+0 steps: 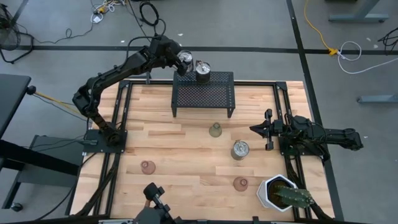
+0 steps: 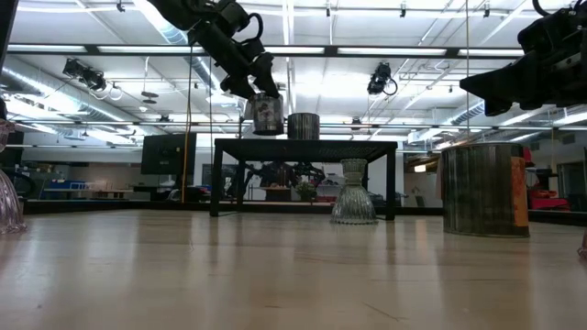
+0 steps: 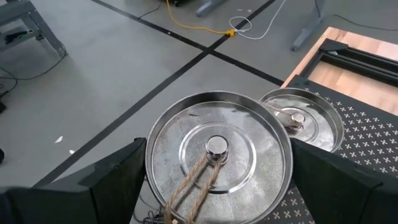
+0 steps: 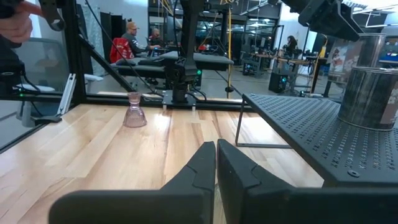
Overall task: Pick & Place candle stick holders
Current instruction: Put the bottom silver scented candle on the shelf, then put the left pink vase candle holder on the shelf
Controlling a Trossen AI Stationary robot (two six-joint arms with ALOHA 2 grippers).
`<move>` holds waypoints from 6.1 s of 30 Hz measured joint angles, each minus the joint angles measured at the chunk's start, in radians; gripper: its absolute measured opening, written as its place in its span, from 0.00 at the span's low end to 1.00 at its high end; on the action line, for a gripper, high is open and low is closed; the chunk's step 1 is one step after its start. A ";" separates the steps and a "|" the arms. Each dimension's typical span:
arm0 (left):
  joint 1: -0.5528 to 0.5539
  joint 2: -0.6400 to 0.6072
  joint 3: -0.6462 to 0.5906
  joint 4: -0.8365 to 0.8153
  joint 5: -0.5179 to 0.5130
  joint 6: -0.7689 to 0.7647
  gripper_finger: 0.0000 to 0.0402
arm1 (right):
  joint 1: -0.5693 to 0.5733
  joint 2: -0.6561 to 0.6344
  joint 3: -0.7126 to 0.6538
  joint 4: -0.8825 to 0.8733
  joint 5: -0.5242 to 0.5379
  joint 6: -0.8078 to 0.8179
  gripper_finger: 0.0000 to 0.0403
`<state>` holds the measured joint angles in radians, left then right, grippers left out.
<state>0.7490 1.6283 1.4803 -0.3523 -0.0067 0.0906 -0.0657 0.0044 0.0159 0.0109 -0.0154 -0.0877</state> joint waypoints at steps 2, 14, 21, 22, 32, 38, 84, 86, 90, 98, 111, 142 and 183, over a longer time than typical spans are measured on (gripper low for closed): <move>0.000 0.000 0.000 -0.002 0.000 0.000 0.91 | 0.000 0.000 0.000 0.000 0.000 0.000 0.05; 0.000 0.000 0.000 -0.003 0.003 0.001 0.91 | 0.000 0.000 0.000 0.000 0.000 0.000 0.05; 0.000 0.000 0.000 0.003 0.004 0.001 0.91 | 0.000 0.000 0.000 0.000 0.000 0.000 0.05; 0.000 0.000 0.000 0.003 0.003 0.001 0.91 | 0.000 0.000 0.000 0.000 0.000 0.000 0.05; -0.013 -0.006 -0.096 0.113 0.012 -0.052 0.91 | 0.000 0.000 0.000 0.000 0.000 0.000 0.05; -0.011 -0.008 -0.100 0.107 0.015 -0.044 0.91 | 0.000 0.000 0.000 0.000 0.000 0.000 0.05; -0.020 -0.008 -0.175 0.092 0.080 0.070 0.91 | 0.000 0.000 0.000 0.000 0.000 0.000 0.05; -0.020 -0.008 -0.176 0.096 0.079 0.064 0.91 | 0.000 0.000 0.000 0.000 0.000 0.000 0.05; -0.020 -0.007 -0.176 0.096 0.080 0.059 0.91 | 0.000 0.000 0.000 0.000 0.000 0.000 0.05; -0.020 -0.007 -0.176 0.095 0.076 0.060 0.91 | 0.000 0.000 0.000 0.000 0.000 0.000 0.05; -0.020 -0.005 -0.177 0.091 0.071 0.090 0.98 | 0.000 0.000 0.000 0.000 0.000 0.000 0.05; -0.020 -0.005 -0.177 0.101 0.026 0.142 0.99 | 0.000 0.000 0.000 0.000 0.000 0.000 0.05; -0.020 -0.007 -0.135 0.118 0.040 0.104 1.00 | 0.000 0.000 0.000 0.000 0.000 0.000 0.05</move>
<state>0.7288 1.6215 1.3451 -0.2348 0.0331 0.1947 -0.0658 0.0042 0.0161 0.0106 -0.0154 -0.0877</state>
